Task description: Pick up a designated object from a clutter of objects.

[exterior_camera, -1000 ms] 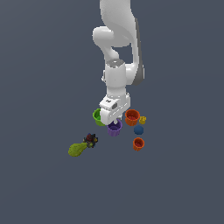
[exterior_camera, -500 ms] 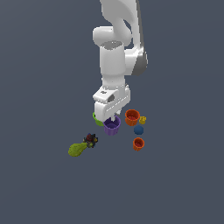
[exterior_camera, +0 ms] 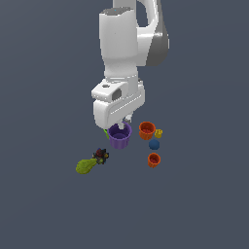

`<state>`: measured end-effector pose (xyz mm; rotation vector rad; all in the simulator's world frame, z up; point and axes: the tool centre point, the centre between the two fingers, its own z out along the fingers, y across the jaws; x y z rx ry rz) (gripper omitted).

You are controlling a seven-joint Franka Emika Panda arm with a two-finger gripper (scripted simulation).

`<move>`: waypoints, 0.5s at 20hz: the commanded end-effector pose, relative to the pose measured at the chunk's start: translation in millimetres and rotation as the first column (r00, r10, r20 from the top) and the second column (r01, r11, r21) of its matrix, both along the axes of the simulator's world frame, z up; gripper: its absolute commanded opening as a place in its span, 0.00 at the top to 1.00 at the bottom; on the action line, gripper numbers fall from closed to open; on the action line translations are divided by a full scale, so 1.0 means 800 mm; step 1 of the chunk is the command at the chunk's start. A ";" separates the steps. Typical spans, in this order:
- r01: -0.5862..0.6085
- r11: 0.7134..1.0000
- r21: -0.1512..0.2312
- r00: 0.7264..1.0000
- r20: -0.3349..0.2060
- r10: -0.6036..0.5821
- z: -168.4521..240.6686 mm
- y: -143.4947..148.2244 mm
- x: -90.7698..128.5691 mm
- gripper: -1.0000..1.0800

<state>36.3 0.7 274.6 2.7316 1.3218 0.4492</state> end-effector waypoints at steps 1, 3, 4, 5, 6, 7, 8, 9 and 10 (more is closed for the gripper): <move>0.000 1.000 0.000 1.000 0.001 0.000 0.030 -0.005 0.013 1.00; 0.000 1.000 0.000 1.000 0.001 0.000 0.052 -0.009 0.023 1.00; 0.000 1.000 0.000 1.000 0.001 0.000 0.063 -0.011 0.028 1.00; 0.000 1.000 0.000 1.000 0.001 0.000 0.073 -0.013 0.033 1.00; 0.000 1.000 0.000 1.000 0.001 0.000 0.083 -0.015 0.038 1.00; 0.000 1.000 0.000 1.000 0.001 0.000 0.093 -0.017 0.043 1.00; 0.001 1.000 -0.001 1.000 0.001 -0.001 0.103 -0.019 0.048 1.00; 0.001 1.000 -0.001 1.000 0.001 -0.001 0.112 -0.020 0.052 1.00; 0.001 1.000 -0.001 1.000 0.001 -0.001 0.121 -0.022 0.057 1.00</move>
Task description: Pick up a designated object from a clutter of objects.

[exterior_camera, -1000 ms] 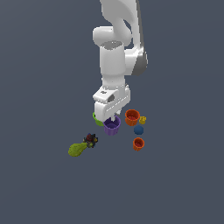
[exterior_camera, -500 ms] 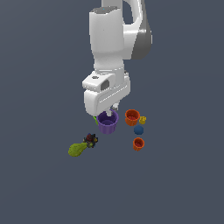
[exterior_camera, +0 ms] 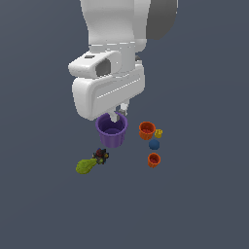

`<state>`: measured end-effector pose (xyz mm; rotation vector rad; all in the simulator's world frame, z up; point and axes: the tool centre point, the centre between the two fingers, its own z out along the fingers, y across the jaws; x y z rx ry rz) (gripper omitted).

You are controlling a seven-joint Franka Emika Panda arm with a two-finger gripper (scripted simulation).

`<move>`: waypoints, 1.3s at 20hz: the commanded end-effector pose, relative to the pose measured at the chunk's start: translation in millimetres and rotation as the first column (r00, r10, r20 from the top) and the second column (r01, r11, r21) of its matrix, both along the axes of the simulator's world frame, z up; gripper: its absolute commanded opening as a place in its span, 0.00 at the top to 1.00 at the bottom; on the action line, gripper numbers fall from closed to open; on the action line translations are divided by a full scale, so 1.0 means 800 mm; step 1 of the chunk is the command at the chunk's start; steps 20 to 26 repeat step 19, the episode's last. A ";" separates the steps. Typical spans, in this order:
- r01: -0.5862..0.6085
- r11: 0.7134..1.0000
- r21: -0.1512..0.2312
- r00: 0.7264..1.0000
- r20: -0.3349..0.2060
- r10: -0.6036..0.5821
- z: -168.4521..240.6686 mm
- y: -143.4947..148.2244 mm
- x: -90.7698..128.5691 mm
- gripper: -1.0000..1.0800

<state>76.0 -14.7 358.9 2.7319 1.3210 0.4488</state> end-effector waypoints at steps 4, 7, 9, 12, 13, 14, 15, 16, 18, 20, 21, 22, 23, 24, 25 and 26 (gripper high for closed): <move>0.000 1.000 0.000 1.000 0.001 0.000 0.045 -0.008 0.022 1.00; 0.000 1.000 0.000 1.000 0.001 0.000 0.061 -0.011 0.031 1.00; 0.000 1.000 0.000 1.000 0.001 0.000 0.070 -0.012 0.035 1.00; 0.000 1.000 0.001 1.000 0.001 0.000 0.079 -0.014 0.041 1.00; 0.000 1.000 0.001 1.000 0.001 0.000 0.082 -0.014 0.042 1.00; 0.000 1.000 0.001 1.000 0.001 0.000 0.083 -0.015 0.043 1.00; 0.000 1.000 0.001 1.000 0.001 0.000 0.085 -0.015 0.044 1.00; 0.000 1.000 0.001 1.000 0.001 0.000 0.086 -0.015 0.045 1.00; 0.000 1.000 0.001 1.000 0.001 0.000 0.088 -0.015 0.046 1.00; 0.000 1.000 0.001 1.000 0.001 0.000 0.088 -0.015 0.046 1.00; 0.000 1.000 0.001 1.000 0.001 0.000 0.088 -0.015 0.046 1.00; 0.000 1.000 0.001 1.000 0.001 0.000 0.088 -0.015 0.046 1.00; 0.000 1.000 0.001 1.000 0.001 0.000 0.088 -0.015 0.046 1.00; 0.000 1.000 0.001 1.000 0.001 0.000 0.088 -0.015 0.046 1.00; 0.000 1.000 0.001 1.000 0.001 0.000 0.088 -0.015 0.046 1.00; 0.000 1.000 0.001 1.000 0.001 0.000 0.088 -0.015 0.046 1.00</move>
